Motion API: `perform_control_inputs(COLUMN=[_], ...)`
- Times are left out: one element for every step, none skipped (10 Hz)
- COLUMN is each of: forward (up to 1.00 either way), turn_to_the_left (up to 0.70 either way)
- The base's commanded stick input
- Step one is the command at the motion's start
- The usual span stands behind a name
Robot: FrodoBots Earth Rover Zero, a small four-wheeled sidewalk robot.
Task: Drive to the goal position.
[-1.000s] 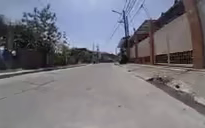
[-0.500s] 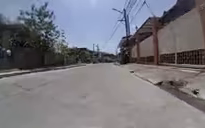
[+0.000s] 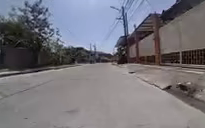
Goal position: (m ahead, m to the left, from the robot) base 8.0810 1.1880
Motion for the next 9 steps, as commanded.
perform_control_inputs(forward=[1.00, 1.00, 1.00, 1.00, 1.00, 1.00, 1.00, 1.00, 1.00], turn_to_the_left=[0.01, 0.01, 0.01, 0.01, 0.01, 0.01, -0.39, -0.39, -0.23])
